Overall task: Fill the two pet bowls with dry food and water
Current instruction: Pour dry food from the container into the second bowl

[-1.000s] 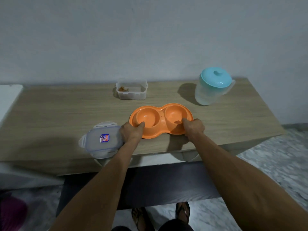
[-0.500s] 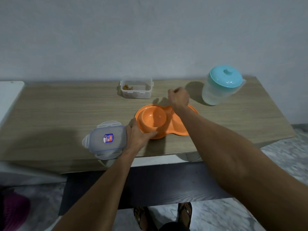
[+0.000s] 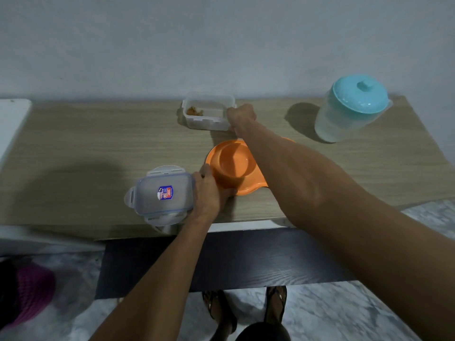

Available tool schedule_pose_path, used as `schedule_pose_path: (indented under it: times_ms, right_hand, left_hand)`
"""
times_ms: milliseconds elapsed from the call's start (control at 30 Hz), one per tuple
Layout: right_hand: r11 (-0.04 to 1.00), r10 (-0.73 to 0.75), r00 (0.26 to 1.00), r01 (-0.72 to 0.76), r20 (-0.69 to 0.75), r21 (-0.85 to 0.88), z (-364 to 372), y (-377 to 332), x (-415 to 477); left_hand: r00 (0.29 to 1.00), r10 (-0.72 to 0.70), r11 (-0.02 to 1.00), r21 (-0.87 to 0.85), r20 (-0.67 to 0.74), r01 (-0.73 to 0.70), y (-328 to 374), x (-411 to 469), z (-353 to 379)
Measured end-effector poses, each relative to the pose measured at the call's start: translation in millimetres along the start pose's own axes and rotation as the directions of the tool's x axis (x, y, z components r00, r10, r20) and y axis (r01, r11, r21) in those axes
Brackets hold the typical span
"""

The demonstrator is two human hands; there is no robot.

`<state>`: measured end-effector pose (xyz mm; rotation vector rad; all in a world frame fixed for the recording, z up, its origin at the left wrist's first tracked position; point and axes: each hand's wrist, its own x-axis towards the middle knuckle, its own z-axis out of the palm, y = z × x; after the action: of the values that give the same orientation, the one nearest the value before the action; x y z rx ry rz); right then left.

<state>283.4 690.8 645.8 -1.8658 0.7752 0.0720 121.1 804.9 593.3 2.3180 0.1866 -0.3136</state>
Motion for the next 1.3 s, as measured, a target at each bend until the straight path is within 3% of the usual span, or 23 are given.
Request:
schedule_pose_path:
  times_ms: [233,533,900,1133,1300]
  right_hand:
    - [0.965,0.027,0.989,-0.065,0.149,0.253,-17,1,-13]
    - [0.951,-0.149,0.984,0.114,0.102,0.287,-84,9,-48]
    - [0.928,-0.372,0.928,0.373,-0.029,0.027,-144,45,-87]
    - [0.789,-0.592,0.806,0.582,0.01,-0.196,-150,62,-109]
    - [0.703,-0.661,0.746,0.652,0.075,-0.286,-147,70,-115]
  left_hand:
    - [1.0,-0.008,1.0,0.024,0.03,0.007,3,0,1]
    - [1.0,-0.006,0.998,0.061,0.03,0.004,4,-2,-4]
    - [1.0,0.008,0.996,0.094,0.02,-0.01,5,-5,-6]
    - [0.999,0.023,0.995,0.094,0.023,-0.025,4,-3,-5]
    - [0.999,0.023,0.995,0.099,0.024,-0.025,3,-2,-4]
